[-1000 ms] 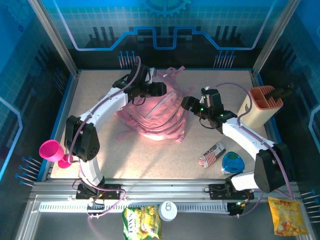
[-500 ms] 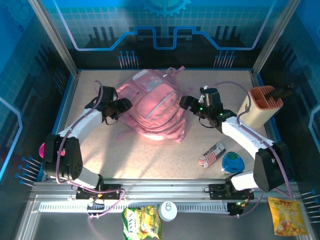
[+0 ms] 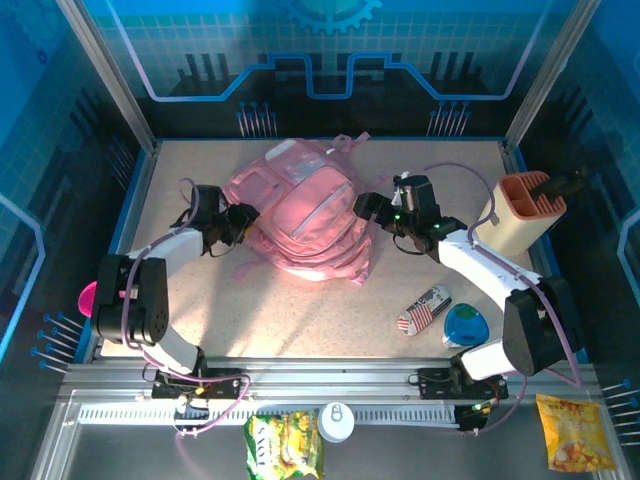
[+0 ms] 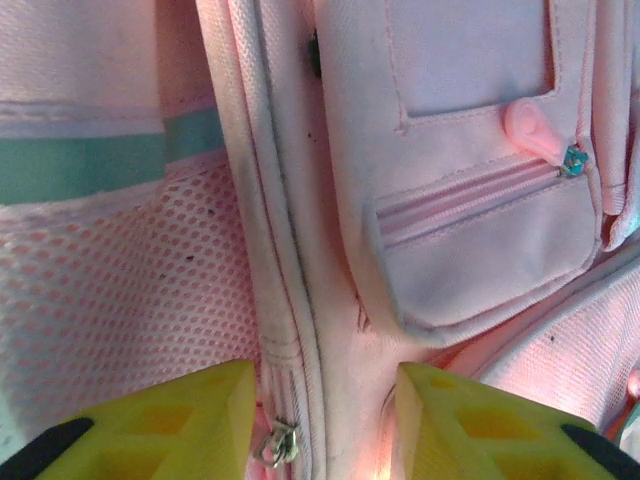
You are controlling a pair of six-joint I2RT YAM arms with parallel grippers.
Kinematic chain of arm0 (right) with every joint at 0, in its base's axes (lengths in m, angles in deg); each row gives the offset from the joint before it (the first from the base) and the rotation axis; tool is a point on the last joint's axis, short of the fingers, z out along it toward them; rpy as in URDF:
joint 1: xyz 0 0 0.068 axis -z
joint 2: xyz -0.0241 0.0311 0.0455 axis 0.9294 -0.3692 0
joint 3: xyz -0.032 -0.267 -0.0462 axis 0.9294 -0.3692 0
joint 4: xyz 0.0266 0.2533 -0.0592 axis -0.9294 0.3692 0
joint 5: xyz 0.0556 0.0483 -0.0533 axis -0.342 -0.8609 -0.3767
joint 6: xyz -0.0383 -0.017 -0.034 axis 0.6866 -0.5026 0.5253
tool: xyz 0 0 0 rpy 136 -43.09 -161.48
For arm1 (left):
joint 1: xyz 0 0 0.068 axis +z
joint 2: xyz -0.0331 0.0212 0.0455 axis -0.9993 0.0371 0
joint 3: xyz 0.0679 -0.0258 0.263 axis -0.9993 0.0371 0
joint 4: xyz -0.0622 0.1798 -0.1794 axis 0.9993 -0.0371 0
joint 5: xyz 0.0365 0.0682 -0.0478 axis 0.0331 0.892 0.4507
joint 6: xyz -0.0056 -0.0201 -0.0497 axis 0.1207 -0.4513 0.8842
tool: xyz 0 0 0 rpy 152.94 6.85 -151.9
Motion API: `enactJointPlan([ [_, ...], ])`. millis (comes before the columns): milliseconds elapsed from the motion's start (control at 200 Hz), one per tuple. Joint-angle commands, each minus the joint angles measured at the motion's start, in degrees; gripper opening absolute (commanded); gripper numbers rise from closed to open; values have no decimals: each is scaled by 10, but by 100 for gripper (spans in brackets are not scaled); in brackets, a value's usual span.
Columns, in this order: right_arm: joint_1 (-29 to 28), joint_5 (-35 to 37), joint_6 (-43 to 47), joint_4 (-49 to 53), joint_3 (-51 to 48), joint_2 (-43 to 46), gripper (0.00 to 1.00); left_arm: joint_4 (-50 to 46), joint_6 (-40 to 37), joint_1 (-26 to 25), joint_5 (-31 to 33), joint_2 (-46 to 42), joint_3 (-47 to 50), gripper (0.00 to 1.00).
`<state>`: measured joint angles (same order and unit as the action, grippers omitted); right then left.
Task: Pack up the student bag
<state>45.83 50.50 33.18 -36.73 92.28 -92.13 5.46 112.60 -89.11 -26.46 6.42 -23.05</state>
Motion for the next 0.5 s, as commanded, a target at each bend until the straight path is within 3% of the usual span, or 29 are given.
enactJointPlan([
  [0, -5, -6, -8, -10, 12, -5, 86, 51, 24, 6, -35, 26, 2, 38],
  [400, -7, -30, -21, -24, 14, -27, 86, 93, 36, 5, -62, 74, 6, 36],
  [495, -12, -41, -26, -31, 15, -38, 86, 109, 44, 6, -72, 80, 6, 31],
])
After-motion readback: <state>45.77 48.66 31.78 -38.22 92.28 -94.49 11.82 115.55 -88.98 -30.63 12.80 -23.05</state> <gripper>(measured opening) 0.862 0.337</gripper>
